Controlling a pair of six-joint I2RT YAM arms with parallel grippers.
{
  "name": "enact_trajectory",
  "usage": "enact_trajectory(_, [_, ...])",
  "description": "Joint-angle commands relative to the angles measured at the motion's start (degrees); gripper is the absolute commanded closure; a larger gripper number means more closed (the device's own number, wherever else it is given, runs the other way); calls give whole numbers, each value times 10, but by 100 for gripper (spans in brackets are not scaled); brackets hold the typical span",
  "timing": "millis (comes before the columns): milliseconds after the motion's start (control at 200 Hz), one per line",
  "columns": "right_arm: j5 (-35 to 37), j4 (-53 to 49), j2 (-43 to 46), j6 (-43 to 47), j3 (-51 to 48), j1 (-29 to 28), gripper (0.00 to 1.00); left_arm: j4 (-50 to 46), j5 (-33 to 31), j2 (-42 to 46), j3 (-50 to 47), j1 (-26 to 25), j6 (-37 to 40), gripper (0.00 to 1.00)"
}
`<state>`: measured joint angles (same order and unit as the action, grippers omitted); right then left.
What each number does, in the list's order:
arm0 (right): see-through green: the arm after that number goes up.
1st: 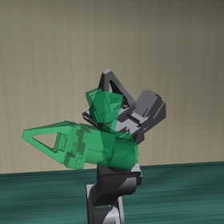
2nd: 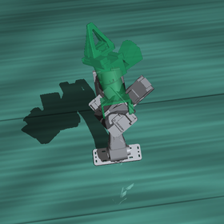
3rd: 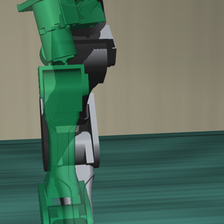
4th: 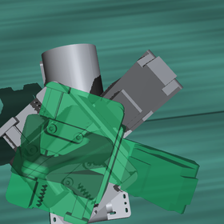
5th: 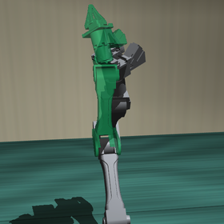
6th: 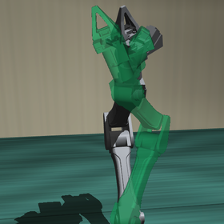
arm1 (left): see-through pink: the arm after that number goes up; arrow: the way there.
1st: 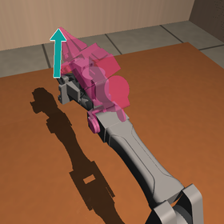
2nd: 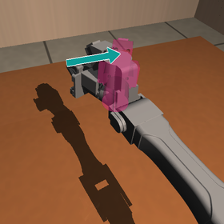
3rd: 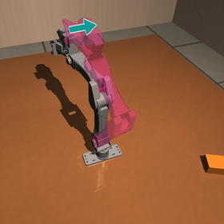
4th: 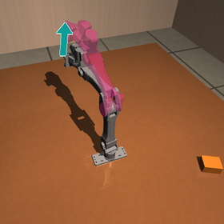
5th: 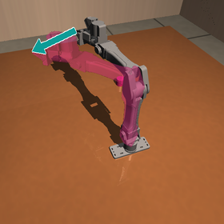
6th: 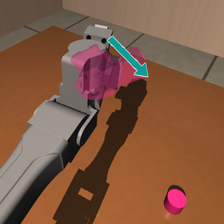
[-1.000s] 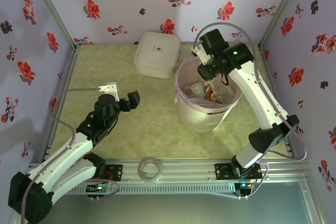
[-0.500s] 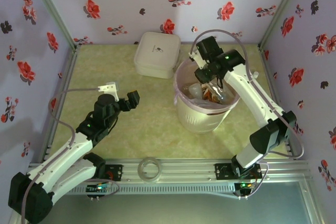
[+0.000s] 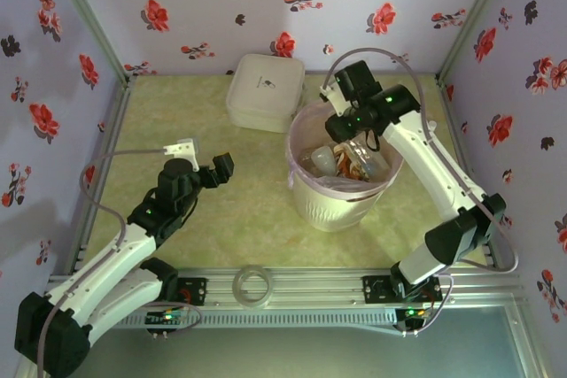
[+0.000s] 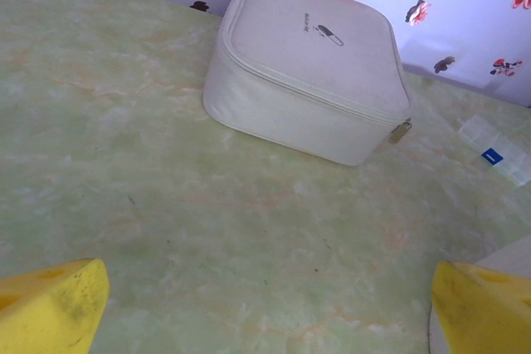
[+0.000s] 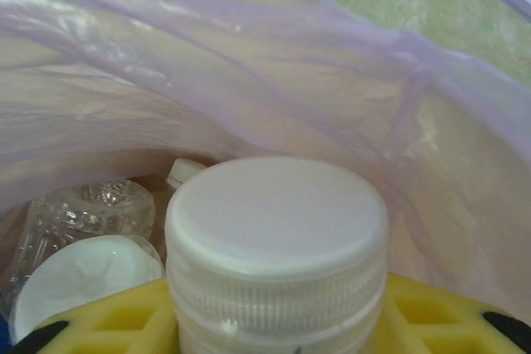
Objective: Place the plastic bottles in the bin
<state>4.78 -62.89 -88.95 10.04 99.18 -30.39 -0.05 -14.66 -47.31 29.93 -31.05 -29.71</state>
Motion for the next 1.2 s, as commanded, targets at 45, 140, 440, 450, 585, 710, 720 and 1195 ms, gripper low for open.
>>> enact_trajectory(45, [-22,-27,23,-23,27,-8,48,-4,-13,-6,14,6,-7,0])
enact_trajectory(140, [-23,-29,30,-23,35,-10,44,-6,-13,-5,16,6,-5,0])
enact_trajectory(440, [-22,6,80,-47,49,-2,36,-9,-13,-15,26,9,0,0])
enact_trajectory(450, [-21,7,82,-48,50,-1,35,-9,-12,-16,27,9,0,0])
enact_trajectory(585, [-12,38,110,-60,43,10,27,-12,-11,-25,36,11,12,0])
enact_trajectory(710, [-6,93,153,-82,17,26,9,-26,-11,-28,52,17,30,0])
enact_trajectory(720, [-6,98,156,-85,15,29,8,-28,-11,-28,55,18,31,0])
enact_trajectory(1195, [140,285,262,-216,-191,226,1,-78,-11,-44,79,185,146,0])
